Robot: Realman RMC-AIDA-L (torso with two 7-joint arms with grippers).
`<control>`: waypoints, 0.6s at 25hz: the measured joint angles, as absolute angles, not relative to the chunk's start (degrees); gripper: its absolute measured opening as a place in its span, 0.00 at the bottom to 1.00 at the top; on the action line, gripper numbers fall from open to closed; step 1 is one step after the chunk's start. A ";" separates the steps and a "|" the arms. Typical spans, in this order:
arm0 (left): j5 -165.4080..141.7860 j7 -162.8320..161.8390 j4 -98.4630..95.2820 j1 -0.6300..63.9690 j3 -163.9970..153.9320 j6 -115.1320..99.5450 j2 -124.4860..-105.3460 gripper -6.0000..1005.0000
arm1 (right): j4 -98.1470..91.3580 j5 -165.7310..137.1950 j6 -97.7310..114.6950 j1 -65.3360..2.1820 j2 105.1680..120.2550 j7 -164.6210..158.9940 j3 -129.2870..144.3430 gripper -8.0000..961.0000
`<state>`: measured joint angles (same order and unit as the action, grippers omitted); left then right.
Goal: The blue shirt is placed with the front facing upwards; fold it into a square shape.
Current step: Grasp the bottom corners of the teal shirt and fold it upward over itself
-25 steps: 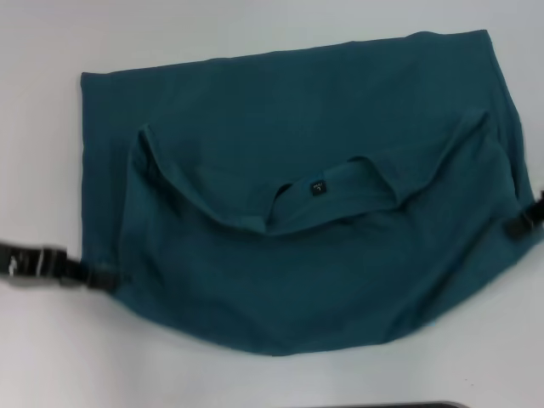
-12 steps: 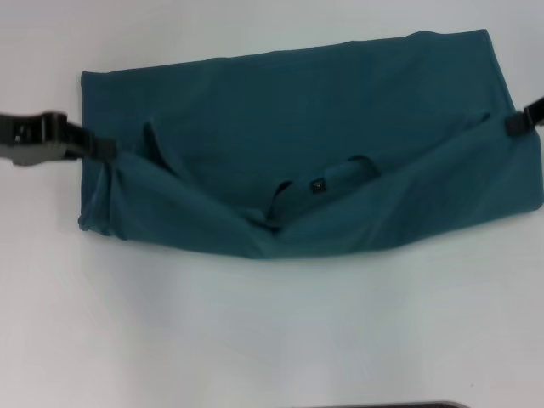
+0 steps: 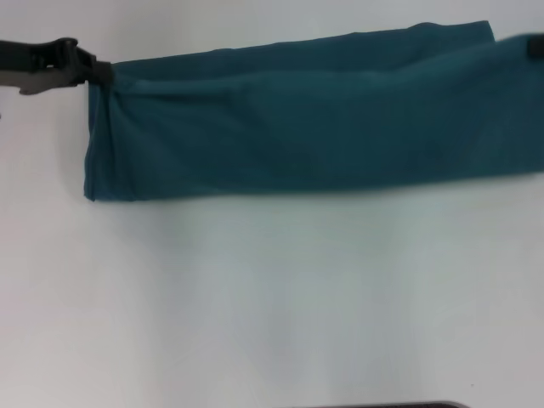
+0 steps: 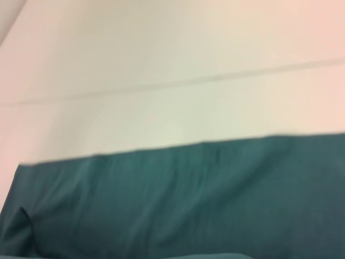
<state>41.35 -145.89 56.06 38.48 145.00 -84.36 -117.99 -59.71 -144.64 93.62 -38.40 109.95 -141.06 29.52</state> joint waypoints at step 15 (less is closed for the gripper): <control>41.35 -148.90 57.34 38.99 139.57 -72.06 -118.92 0.03 | -59.78 -137.85 83.41 -36.28 110.46 -142.62 28.77 0.03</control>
